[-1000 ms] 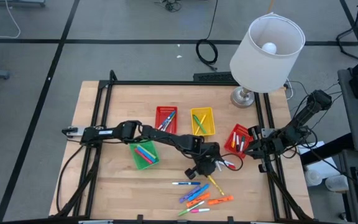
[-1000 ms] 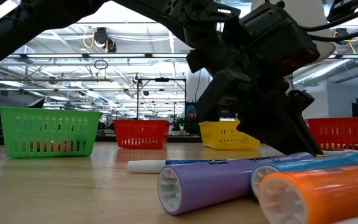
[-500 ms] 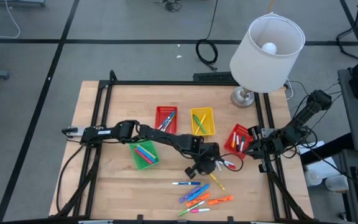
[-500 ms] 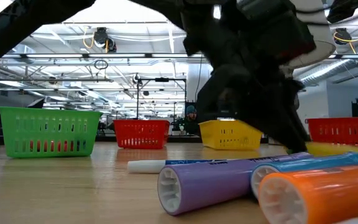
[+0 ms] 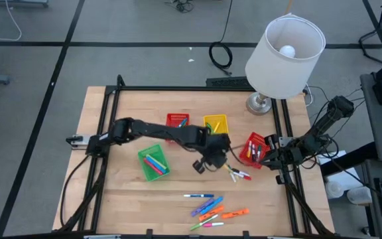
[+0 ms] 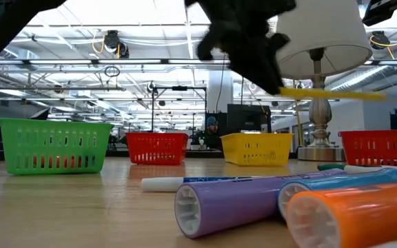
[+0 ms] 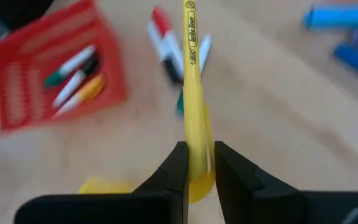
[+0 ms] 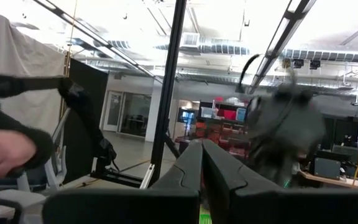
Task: Pick & Place Markers
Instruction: Put the yellow pen into the yellow bin
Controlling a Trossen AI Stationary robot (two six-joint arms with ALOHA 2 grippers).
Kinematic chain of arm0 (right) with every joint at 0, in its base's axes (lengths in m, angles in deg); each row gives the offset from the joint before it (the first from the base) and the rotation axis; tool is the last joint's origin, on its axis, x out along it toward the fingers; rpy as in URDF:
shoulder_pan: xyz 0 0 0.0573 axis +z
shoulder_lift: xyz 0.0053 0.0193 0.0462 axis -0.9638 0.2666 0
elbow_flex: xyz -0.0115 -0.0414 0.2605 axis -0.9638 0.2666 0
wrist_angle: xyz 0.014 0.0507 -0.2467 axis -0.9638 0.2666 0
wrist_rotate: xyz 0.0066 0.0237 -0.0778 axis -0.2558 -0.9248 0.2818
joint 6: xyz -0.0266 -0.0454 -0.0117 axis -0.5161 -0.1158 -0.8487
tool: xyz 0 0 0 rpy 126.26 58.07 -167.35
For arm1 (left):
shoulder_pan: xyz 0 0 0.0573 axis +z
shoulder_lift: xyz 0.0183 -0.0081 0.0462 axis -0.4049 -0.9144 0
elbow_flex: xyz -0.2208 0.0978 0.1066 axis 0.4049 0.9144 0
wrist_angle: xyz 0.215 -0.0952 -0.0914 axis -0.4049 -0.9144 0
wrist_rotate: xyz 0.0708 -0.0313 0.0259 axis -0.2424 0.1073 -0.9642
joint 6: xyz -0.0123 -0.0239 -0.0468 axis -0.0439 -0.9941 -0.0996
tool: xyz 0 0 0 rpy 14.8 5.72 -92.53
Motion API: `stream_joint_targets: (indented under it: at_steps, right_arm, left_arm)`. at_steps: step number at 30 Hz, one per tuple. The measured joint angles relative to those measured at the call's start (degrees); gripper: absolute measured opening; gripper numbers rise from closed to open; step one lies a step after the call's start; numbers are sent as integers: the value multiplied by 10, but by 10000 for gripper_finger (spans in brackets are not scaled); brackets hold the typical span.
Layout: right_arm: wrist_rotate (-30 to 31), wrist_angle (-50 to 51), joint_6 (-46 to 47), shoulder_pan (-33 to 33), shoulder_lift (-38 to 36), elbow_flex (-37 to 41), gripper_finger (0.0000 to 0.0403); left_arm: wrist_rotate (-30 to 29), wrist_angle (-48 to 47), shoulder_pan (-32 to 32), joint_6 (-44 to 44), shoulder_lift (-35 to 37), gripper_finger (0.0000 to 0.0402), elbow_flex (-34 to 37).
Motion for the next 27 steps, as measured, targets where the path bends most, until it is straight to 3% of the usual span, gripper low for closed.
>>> stream_joint_targets:
  at_steps: [5, 8, 12, 20, 27]
  right_arm:
    - [0, -1, 4, 0, 0, 0, 0]
    - [0, 0, 8, 0, 0, 0, 0]
    - [0, 3, 2, 0, 0, 0, 0]
    - [1, 5, -12, 0, 0, 0, 0]
    - [1, 3, -21, 0, 0, 0, 0]
  left_arm:
    - [-105, -39, 39, 59, 54, 53, 0]
    - [-180, -45, 76, 111, 59, 53, 0]
    - [-229, -63, 123, 184, 49, 53, 0]
    - [-219, -66, 154, 301, 17, 53, 0]
    - [-207, -53, 139, 330, -7, 53, 1]
